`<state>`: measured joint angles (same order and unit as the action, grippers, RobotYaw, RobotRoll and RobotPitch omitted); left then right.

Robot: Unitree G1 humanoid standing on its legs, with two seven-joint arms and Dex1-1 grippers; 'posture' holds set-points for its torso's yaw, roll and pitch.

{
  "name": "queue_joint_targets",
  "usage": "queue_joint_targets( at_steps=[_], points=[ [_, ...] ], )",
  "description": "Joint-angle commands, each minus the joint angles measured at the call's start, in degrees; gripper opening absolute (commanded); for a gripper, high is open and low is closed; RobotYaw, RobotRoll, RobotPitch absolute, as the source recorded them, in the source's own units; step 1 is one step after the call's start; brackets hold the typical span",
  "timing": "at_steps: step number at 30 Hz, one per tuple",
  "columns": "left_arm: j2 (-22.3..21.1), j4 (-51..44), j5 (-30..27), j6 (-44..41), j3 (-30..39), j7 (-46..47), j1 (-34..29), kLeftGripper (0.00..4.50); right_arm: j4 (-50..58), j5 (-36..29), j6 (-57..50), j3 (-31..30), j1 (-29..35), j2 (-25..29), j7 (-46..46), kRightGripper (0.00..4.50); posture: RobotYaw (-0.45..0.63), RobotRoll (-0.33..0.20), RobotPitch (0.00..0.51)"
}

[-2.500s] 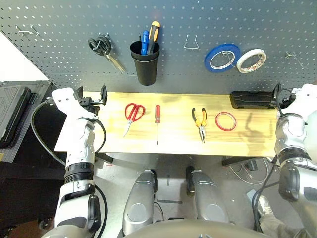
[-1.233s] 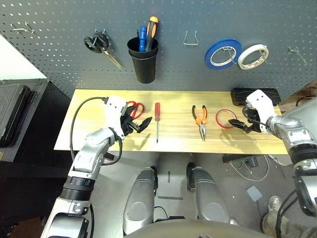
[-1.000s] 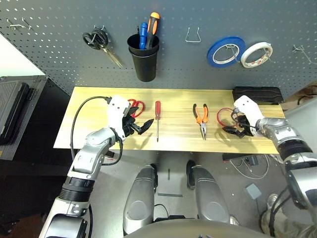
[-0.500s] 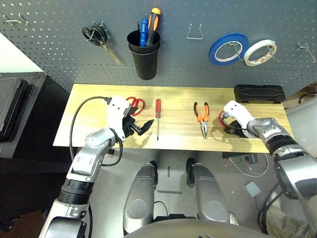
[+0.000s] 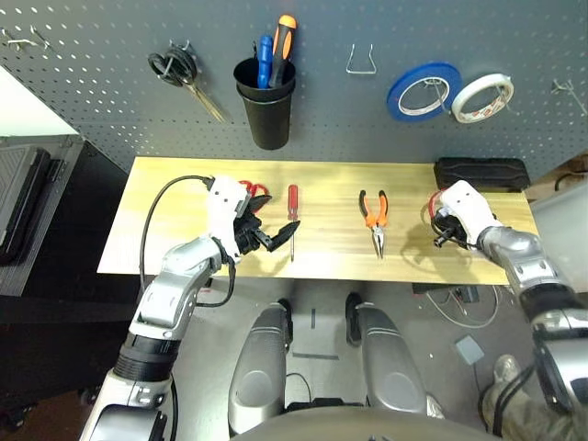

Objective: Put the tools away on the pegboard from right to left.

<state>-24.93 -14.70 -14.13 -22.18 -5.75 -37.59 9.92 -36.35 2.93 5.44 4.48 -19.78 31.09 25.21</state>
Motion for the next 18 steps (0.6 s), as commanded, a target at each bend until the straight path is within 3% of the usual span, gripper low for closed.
queue_joint_targets(
  at_steps=[1,10,18],
  points=[
    [-0.06,-5.84,-1.75,-1.32,-1.44,-1.17,-0.83,4.5,1.62,-0.87,6.45,3.73,4.28,-0.49,-6.28,0.02,0.15,0.0,0.267],
    [0.51,-14.03,-3.4,-3.74,-3.42,-0.18,2.83,4.5,-3.97,1.04,29.88,8.81,9.8,1.26,-17.74,0.02,0.15,0.0,0.259],
    [1.63,-17.28,-5.74,-5.99,-3.65,0.26,6.63,4.5,-13.18,3.95,43.36,9.39,8.57,6.69,-24.45,0.02,0.12,0.0,0.26]
  ],
)
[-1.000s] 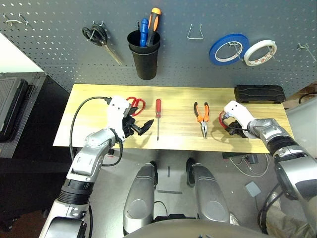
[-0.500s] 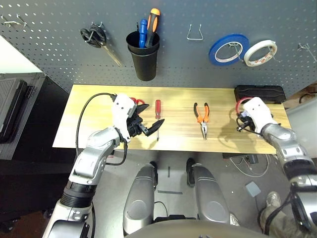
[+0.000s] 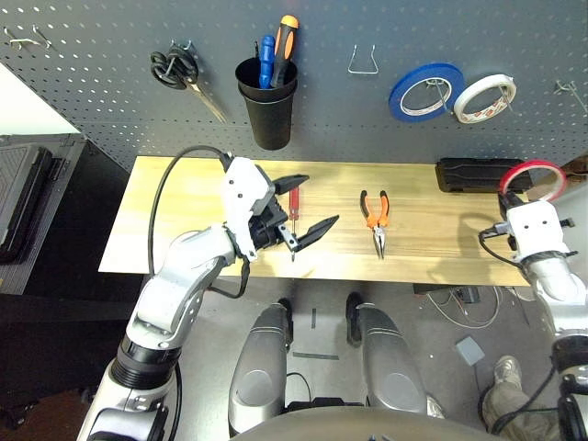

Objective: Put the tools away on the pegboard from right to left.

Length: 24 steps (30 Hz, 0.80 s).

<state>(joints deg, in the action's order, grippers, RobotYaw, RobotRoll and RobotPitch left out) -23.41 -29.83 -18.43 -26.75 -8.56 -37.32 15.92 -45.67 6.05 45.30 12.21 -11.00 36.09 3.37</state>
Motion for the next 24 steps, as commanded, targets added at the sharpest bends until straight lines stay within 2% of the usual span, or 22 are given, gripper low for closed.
queue_joint_targets(
  at_steps=[1,8,10,18,24],
  points=[
    [0.27,-2.29,-1.6,-1.76,-0.86,0.18,1.03,4.5,-4.83,0.9,4.28,1.69,-0.86,2.28,-3.38,0.02,0.12,0.0,0.26],
    [0.87,-2.08,-2.14,-2.41,-1.53,0.57,2.3,4.5,-11.34,1.95,7.51,0.78,-8.15,5.83,-5.29,0.02,0.12,0.0,0.259],
    [1.18,-1.88,-2.18,-2.48,-1.97,0.74,2.53,4.5,-13.85,2.12,6.66,0.24,-11.9,6.69,-4.69,0.02,0.11,0.0,0.258],
    [2.25,-1.6,-1.85,-2.68,-3.02,1.78,2.67,4.5,-22.63,5.88,-4.49,-5.38,-27.6,7.83,-1.22,0.02,0.12,0.0,0.259],
    [3.16,-1.52,-1.21,-2.95,-3.9,3.45,2.25,4.5,-27.0,8.93,-13.86,-9.57,-37.24,6.43,-1.11,0.02,0.14,0.0,0.26]
  ],
)
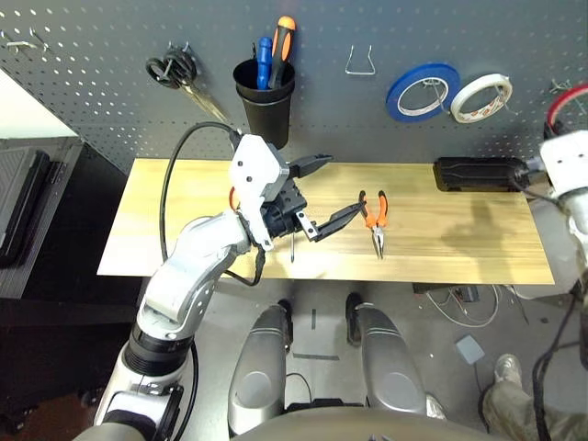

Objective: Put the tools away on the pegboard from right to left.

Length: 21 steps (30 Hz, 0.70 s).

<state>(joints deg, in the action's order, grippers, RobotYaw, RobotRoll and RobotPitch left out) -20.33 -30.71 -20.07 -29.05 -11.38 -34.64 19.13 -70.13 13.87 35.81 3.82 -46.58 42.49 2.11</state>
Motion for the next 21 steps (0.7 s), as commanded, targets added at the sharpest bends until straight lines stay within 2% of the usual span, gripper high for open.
queue_joint_targets(
  at_steps=[1,2,5,8,13,17,21],
  points=[
    [-0.05,-0.67,0.51,-0.77,-1.04,1.01,-1.22,4.5,-2.97,0.97,-5.85,-1.16,-2.78,-0.15,-0.28,0.02,0.14,0.0,0.26],
    [-0.28,-0.69,0.65,-0.83,-1.02,1.18,-1.42,4.5,-3.26,0.73,-6.91,-1.09,-3.53,-0.31,-0.42,0.59,0.14,0.0,0.26],
    [-0.92,-0.72,1.05,-0.87,-0.97,1.7,-2.13,4.5,-3.31,-0.29,-7.48,-0.44,-3.15,-0.65,-0.39,1.57,0.16,0.0,0.263],
    [-1.44,-0.55,1.68,-0.58,-1.3,2.05,-3.07,4.5,-2.23,-2.35,-3.84,1.49,0.65,-0.91,-2.21,2.59,0.17,0.0,0.268],
    [-2.11,-0.03,2.06,-1.36,-1.68,2.11,-4.15,4.5,1.72,-7.46,9.85,5.53,10.25,-2.87,-2.59,4.38,0.16,0.0,0.273],
    [-3.14,1.75,2.88,-0.43,-1.73,1.28,-4.48,4.5,6.64,-10.92,14.13,6.76,17.96,-5.67,1.05,4.45,0.15,0.0,0.277],
    [-4.5,3.05,3.48,-0.36,-1.76,0.38,-4.74,4.5,11.29,-12.75,10.45,5.9,23.2,-8.07,5.11,4.45,0.14,0.0,0.278]
  ],
)
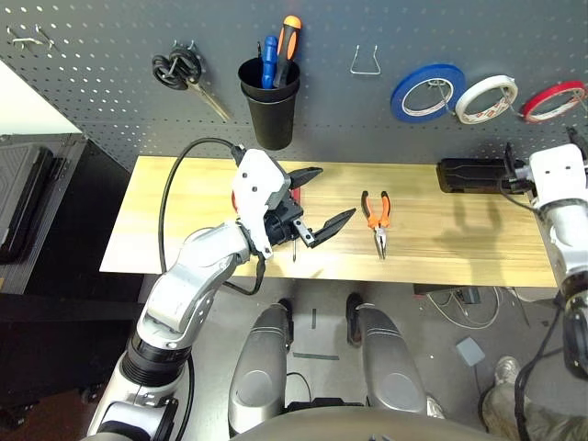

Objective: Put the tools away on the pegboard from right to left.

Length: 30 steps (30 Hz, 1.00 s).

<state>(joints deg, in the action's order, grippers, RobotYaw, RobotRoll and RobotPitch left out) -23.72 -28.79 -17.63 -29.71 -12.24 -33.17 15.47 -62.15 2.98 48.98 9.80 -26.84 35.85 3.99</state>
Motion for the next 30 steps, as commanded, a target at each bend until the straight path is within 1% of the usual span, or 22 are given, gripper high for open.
queue_joint_targets(
  at_steps=[1,3,6,10,12,15,19,22,26,30],
  points=[
    [-1.66,1.47,1.23,0.06,-0.95,-1.34,-1.16,4.5,4.91,-2.6,-4.42,-0.23,4.73,-2.27,4.55,4.45,0.14,0.0,0.278],
    [-3.44,2.4,1.86,-1.18,-1.09,-1.92,-1.61,4.5,10.65,-4.09,-9.88,-1.23,7.52,-4.66,7.63,4.45,0.14,0.0,0.28],
    [-5.39,3.52,2.75,-2.2,-1.47,-2.4,-2.15,4.5,20.44,-5.79,-21.56,-2.22,10.56,-7.29,10.48,4.45,0.14,0.0,0.282],
    [-8.05,5.5,4.81,-3.87,-1.83,-2.41,-3.2,4.5,37.12,-9.02,-43.39,-5.06,14.1,-12.09,13.26,4.45,0.14,0.0,0.287],
    [-8.77,5.99,5.43,-4.72,-1.9,-2.34,-3.34,4.5,42.9,-9.98,-51.98,-5.76,14.82,-13.7,13.61,4.45,0.15,0.0,0.291],
    [-9.48,6.49,6.29,-6.55,-1.8,-1.83,-3.4,4.5,48.6,-11.83,-65.26,-6.35,14.03,-16.49,12.87,4.45,0.15,0.0,0.295],
    [-10.34,7.21,7.93,-7.46,-1.73,-1.54,-3.46,4.5,51.12,-13.41,-78.64,-5.68,10.79,-20.44,9.44,4.45,0.17,0.0,0.306],
    [-11.19,7.78,9.4,-7.61,-2.12,-1.67,-3.51,4.5,50.78,-13.67,-85.09,-5.17,8.17,-22.81,6.89,4.45,0.17,0.0,0.306],
    [-11.81,8.7,11.71,-7.46,-2.5,-1.47,-3.47,4.5,47.34,-13.37,-90.88,-5.11,4.41,-25.19,4.62,4.45,0.18,0.0,0.325],
    [-11.74,9.72,13.41,-7.49,-2.73,-1.41,-3.26,4.5,38.76,-10.85,-91.76,-6.23,-0.52,-26.37,1.99,4.45,0.19,0.0,0.331]
  ],
)
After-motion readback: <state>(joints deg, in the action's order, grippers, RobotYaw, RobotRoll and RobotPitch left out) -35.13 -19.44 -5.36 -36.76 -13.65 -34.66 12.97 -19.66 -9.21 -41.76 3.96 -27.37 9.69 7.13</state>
